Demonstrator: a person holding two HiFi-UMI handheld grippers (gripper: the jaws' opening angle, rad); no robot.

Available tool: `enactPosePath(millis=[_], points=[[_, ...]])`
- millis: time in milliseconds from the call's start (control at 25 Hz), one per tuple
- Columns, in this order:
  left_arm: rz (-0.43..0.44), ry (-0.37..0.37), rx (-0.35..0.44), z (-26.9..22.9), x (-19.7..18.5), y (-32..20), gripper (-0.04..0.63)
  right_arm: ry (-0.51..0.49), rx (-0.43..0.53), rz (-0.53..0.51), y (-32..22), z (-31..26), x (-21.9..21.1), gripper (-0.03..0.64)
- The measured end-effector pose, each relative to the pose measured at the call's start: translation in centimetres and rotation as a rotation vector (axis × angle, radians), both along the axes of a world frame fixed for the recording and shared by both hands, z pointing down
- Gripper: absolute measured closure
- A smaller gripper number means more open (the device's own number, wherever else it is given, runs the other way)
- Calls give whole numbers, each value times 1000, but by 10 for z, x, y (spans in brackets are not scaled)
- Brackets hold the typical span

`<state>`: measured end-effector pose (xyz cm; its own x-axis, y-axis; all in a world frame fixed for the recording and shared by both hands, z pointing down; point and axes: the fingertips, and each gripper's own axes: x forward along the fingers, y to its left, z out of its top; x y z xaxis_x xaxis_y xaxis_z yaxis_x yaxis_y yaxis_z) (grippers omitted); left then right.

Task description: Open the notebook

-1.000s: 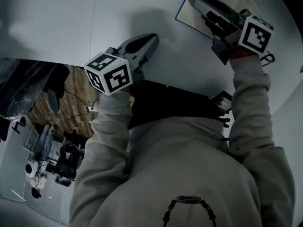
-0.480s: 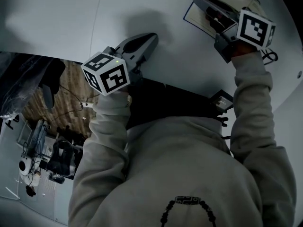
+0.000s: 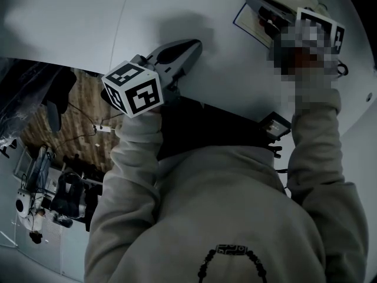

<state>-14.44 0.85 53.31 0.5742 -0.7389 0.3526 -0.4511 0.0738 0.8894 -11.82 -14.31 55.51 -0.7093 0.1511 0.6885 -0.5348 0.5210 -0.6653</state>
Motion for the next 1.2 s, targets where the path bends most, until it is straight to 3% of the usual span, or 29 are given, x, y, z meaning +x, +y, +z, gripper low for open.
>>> enactPosePath(millis=[240,400,640,720,800,880,1200], points=[[-8,13,16,-2,12,3,597,-8,6,4,3,0,7,581],[-35,-27,5,1,9,3,597,-31,-36,16,0,1,4,594],[63,-86,-65,14,30,20,597,-76,-67,23,-4,5,6,595],[62,-97,-76,16,29,22,597,-149,-95,17,-7,5,-3,595],[77,-109,-73,9,31,25,597,-174,-117,28,-7,7,-5,595],[97,-135,-59,-3,30,24,597,-133,-118,50,-6,5,1,595],[120,-178,-43,-19,21,29,597,-213,-88,-31,19,-43,-9,595]])
